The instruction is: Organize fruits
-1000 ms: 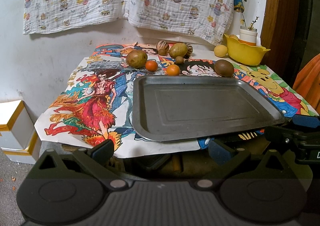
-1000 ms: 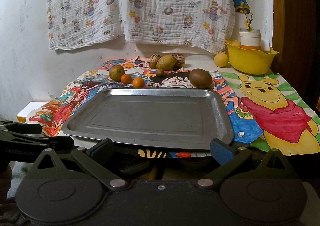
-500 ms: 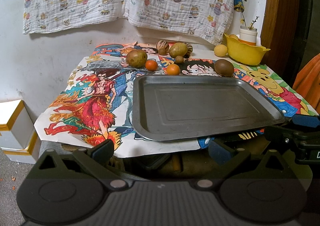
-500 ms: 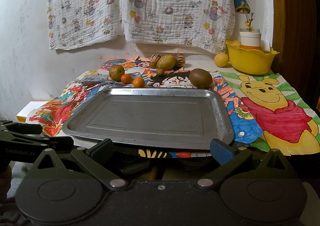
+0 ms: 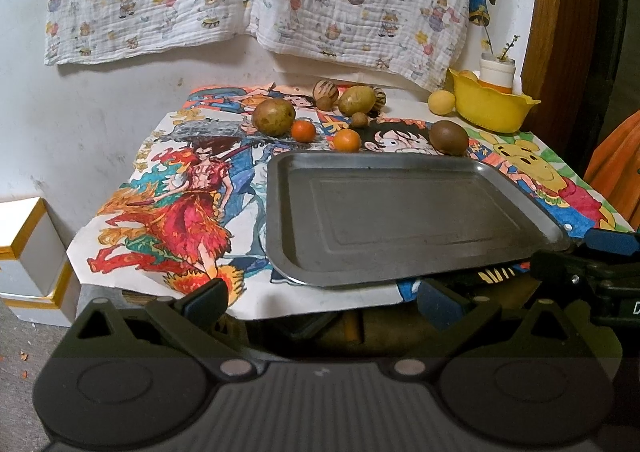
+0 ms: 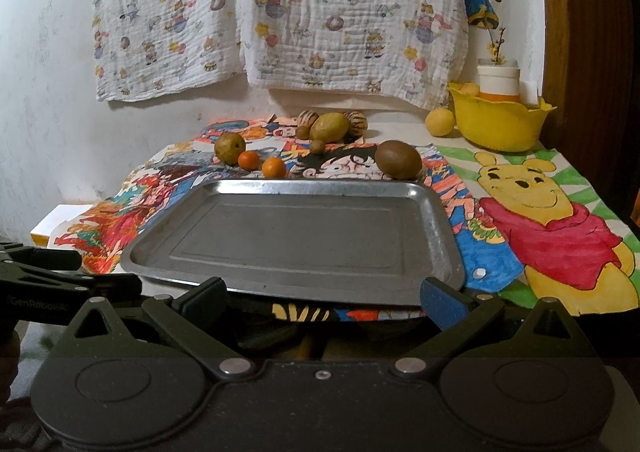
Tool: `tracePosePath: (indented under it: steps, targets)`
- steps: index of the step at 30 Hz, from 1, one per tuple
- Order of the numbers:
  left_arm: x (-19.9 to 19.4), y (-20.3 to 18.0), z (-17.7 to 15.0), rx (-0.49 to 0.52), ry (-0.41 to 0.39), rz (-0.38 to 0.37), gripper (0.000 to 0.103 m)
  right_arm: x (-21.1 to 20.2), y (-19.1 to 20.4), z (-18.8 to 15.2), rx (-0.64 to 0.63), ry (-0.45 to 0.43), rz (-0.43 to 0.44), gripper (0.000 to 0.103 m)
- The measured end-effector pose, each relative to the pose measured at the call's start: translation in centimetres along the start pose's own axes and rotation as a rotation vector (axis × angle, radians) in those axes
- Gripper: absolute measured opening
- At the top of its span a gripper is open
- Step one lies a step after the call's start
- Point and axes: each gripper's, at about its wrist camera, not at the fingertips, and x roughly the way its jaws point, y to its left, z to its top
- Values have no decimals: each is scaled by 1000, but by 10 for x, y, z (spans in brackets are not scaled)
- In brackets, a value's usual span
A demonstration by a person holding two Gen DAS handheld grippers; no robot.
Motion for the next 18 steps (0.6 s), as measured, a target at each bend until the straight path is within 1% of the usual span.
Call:
tracePosePath:
  steps: [7,12,18]
  targets:
    - [6,14,13,-28,-8,14,103,5,-18,12,11,-47,-5,103]
    - [10,20,27,-30,-9,22,103,14,-16,24,-21,-58,3,103]
    - [26,33,53,-29,0,34,103,36,-11,43,-75,-72,17,103]
